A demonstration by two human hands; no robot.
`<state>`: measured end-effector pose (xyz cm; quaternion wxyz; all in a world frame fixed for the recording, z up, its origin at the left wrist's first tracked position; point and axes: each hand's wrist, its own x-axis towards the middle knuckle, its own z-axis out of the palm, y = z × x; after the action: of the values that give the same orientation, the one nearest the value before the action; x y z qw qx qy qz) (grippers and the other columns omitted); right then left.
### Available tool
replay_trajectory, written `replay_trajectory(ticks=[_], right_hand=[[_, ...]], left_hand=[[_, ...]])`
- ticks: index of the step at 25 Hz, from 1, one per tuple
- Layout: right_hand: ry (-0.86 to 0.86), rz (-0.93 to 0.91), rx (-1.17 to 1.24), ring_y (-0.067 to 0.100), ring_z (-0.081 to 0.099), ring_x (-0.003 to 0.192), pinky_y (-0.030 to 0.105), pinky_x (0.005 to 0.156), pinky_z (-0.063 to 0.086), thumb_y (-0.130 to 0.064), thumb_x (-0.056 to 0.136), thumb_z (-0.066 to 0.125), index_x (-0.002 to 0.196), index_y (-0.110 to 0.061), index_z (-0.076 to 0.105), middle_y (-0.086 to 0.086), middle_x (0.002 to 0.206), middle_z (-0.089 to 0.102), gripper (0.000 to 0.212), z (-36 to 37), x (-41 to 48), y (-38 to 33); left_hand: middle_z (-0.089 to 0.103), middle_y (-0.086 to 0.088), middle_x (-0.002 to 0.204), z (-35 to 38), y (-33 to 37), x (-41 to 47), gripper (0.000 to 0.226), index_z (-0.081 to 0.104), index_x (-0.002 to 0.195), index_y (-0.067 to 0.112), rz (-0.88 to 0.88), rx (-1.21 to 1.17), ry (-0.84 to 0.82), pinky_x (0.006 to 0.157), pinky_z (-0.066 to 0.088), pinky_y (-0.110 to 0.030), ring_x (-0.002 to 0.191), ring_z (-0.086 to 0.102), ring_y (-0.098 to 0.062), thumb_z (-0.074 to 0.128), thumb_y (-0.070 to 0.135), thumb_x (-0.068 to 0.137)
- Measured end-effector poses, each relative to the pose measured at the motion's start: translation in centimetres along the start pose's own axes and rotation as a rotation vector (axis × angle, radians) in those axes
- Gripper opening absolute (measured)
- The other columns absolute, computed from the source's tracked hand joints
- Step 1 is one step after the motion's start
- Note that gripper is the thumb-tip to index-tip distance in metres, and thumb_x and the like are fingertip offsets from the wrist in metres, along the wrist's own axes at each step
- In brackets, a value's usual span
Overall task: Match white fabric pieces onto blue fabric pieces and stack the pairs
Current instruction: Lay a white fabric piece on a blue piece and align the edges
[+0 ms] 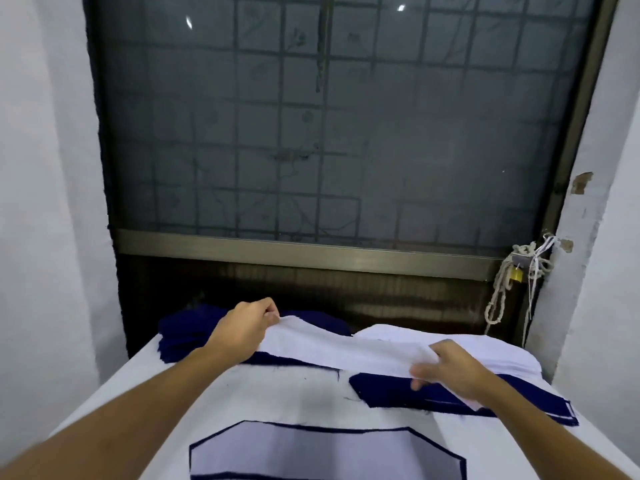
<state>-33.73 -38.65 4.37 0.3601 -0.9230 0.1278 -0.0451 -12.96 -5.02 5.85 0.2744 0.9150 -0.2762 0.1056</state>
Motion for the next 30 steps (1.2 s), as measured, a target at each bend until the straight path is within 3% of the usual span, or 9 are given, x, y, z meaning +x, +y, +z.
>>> replay_trajectory(ticks=[4,7,10,13,16,18,22,26,30], right_hand=[[-0.103,0.03,0.25,0.02,0.067,0.071,0.034,0.076,0.056,-0.023,0.095,0.069,0.096,-0.003,0.068,0.015,0.088,0.077,0.02,1.8,-2.4,0.1],[-0.067,0.034,0.339,0.019,0.062,0.068,0.03,0.068,0.051,-0.033,0.094,0.07,0.095,-0.007,0.065,0.016,0.087,0.077,0.026,4.5,-4.4,0.7],[-0.061,0.05,0.456,0.018,0.056,0.066,0.028,0.066,0.049,-0.044,0.094,0.067,0.104,-0.014,0.07,0.019,0.083,0.074,0.032,6.9,-6.4,1.9],[-0.017,0.078,0.461,0.017,0.048,0.06,0.024,0.058,0.043,-0.053,0.093,0.062,0.1,-0.022,0.072,0.015,0.073,0.068,0.033,8.1,-7.7,3.1],[0.103,0.089,0.508,0.017,0.047,0.064,0.025,0.056,0.036,-0.048,0.095,0.063,0.094,-0.015,0.071,0.006,0.075,0.064,0.035,8.6,-8.3,4.1],[0.217,0.115,0.544,0.021,0.058,0.07,0.028,0.061,0.041,-0.038,0.095,0.066,0.091,-0.01,0.073,0.002,0.08,0.069,0.03,9.1,-8.3,4.6],[0.47,0.189,0.402,0.026,0.067,0.081,0.037,0.076,0.049,-0.025,0.091,0.07,0.075,-0.014,0.072,0.002,0.077,0.072,0.02,10.5,-7.5,5.7],[0.531,0.246,0.191,0.017,0.066,0.077,0.033,0.071,0.049,-0.027,0.091,0.069,0.072,-0.022,0.068,-0.004,0.073,0.071,0.02,12.1,-7.3,6.9],[0.576,0.21,-0.016,0.01,0.063,0.07,0.026,0.06,0.047,-0.023,0.092,0.065,0.071,-0.026,0.065,-0.007,0.068,0.068,0.022,13.3,-7.1,7.8]], left_hand=[[0.064,0.005,0.076,0.9,-4.6,-4.4,0.016,0.063,0.089,0.028,-0.08,-0.054,-0.051,0.064,0.051,-0.035,0.069,0.062,-0.013,0.056,0.031,0.103],[0.052,0.006,0.064,1.6,-6.3,-7.2,0.031,0.055,0.071,0.028,-0.112,-0.168,-0.075,0.059,0.037,-0.029,0.06,0.047,-0.011,0.061,0.028,0.101],[0.044,0.005,0.063,2.1,-7.0,-9.4,0.035,0.054,0.071,0.014,-0.167,-0.268,-0.102,0.059,0.033,-0.028,0.06,0.04,-0.012,0.059,0.03,0.102],[0.039,0.004,0.065,3.1,-7.2,-11.0,0.039,0.046,0.07,0.013,-0.225,-0.333,-0.15,0.057,0.031,-0.026,0.061,0.037,-0.014,0.056,0.029,0.103],[0.046,0.002,0.066,4.3,-7.3,-11.8,0.037,0.054,0.071,0.01,-0.262,-0.356,-0.147,0.06,0.036,-0.027,0.063,0.042,-0.015,0.061,0.031,0.1],[0.06,0.004,0.069,5.0,-7.6,-11.8,0.032,0.066,0.073,0.012,-0.273,-0.32,-0.126,0.066,0.043,-0.028,0.067,0.053,-0.015,0.068,0.036,0.096],[0.068,0.005,0.08,6.0,-8.2,-11.5,0.028,0.069,0.076,0.024,-0.32,-0.139,-0.102,0.069,0.051,-0.031,0.075,0.064,-0.016,0.069,0.048,0.092],[0.064,0.008,0.078,7.1,-9.2,-11.7,0.032,0.06,0.077,0.029,-0.324,0.029,-0.096,0.058,0.044,-0.026,0.07,0.061,-0.011,0.059,0.056,0.094],[0.063,0.014,0.079,8.0,-10.2,-12.7,0.034,0.059,0.077,0.033,-0.326,0.03,-0.043,0.06,0.043,-0.026,0.072,0.059,-0.005,0.058,0.064,0.091]])
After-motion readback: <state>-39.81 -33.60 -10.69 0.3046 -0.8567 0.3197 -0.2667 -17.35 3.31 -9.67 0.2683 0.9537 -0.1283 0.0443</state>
